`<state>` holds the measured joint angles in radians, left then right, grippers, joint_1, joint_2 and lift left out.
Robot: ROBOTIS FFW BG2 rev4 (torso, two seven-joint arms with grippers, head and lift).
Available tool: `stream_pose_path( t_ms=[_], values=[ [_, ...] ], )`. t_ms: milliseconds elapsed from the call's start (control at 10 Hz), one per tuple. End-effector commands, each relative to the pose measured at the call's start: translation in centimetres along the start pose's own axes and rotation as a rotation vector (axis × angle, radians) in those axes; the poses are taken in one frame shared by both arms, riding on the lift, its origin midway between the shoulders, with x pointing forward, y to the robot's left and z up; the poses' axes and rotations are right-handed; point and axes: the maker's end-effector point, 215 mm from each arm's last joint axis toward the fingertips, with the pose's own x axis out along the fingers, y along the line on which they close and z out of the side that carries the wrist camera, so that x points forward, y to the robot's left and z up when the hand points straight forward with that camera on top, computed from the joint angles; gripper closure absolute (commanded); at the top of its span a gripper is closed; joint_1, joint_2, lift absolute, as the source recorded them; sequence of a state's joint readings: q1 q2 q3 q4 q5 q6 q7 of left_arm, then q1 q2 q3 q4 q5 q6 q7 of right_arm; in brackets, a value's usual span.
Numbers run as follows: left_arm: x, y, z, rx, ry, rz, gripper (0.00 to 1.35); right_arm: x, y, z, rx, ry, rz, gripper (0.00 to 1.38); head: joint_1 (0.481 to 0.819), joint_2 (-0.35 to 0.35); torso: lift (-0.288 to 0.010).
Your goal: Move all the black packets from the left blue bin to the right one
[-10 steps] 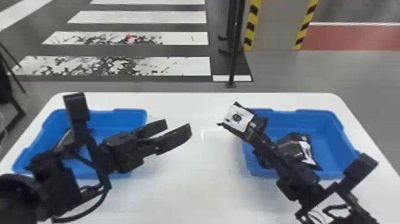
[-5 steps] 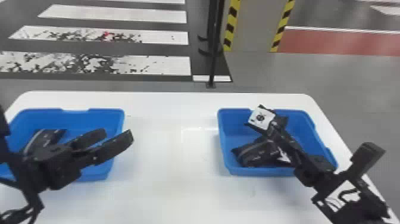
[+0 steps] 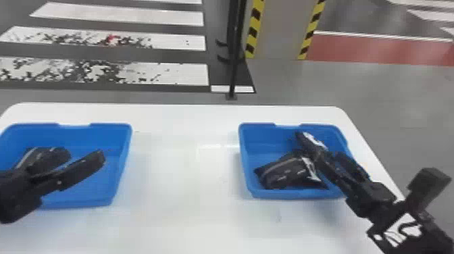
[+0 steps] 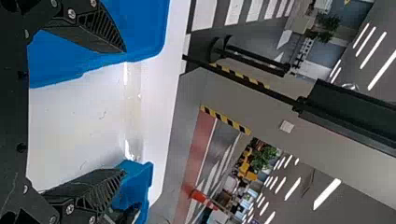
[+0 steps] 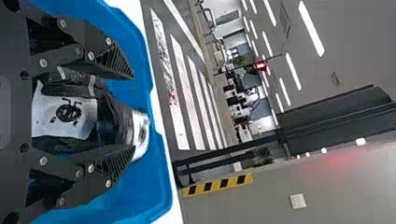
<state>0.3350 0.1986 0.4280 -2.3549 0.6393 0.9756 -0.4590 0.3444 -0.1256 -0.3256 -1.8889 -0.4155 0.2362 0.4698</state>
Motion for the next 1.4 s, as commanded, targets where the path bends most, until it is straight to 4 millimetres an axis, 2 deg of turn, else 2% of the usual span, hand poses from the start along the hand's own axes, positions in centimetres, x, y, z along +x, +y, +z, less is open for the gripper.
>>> stream_pose_path(
  t_ms=[0,100,400,600,800,1000,1300],
  values=[
    [-1.2,2.4,0.7,0.01,-0.004,0.061,0.16,-1.2,2.2,1.6,-0.065,-0.049,0.005,0.12,0.695,-0.103,-0.185],
    [-2.0,4.4,1.2,0.029,-0.001,0.12,0.16,-2.1,4.2,2.4,-0.095,-0.069,0.001,0.14,0.695,-0.075,-0.185],
    [-5.4,11.7,2.4,0.055,0.02,0.328,0.16,-4.2,8.5,1.9,-0.076,-0.082,0.011,0.14,0.695,0.073,-0.185],
    [-6.2,15.3,2.3,0.034,0.039,0.408,0.16,-4.6,10.0,-1.1,-0.008,-0.039,0.029,0.14,0.695,0.164,-0.185],
    [-6.2,18.8,1.8,0.006,0.085,0.489,0.16,-4.7,11.1,-2.6,0.022,-0.017,0.046,0.14,0.695,0.24,-0.185],
    [-4.2,20.3,0.8,-0.035,0.145,0.48,0.16,-4.4,11.6,-3.0,0.043,-0.014,0.059,0.14,0.695,0.277,-0.185],
    [-2.0,23.1,-0.8,-0.087,0.226,0.509,0.16,-4.4,12.5,-3.9,0.066,0.005,0.081,0.14,0.695,0.288,-0.185]
  ],
)
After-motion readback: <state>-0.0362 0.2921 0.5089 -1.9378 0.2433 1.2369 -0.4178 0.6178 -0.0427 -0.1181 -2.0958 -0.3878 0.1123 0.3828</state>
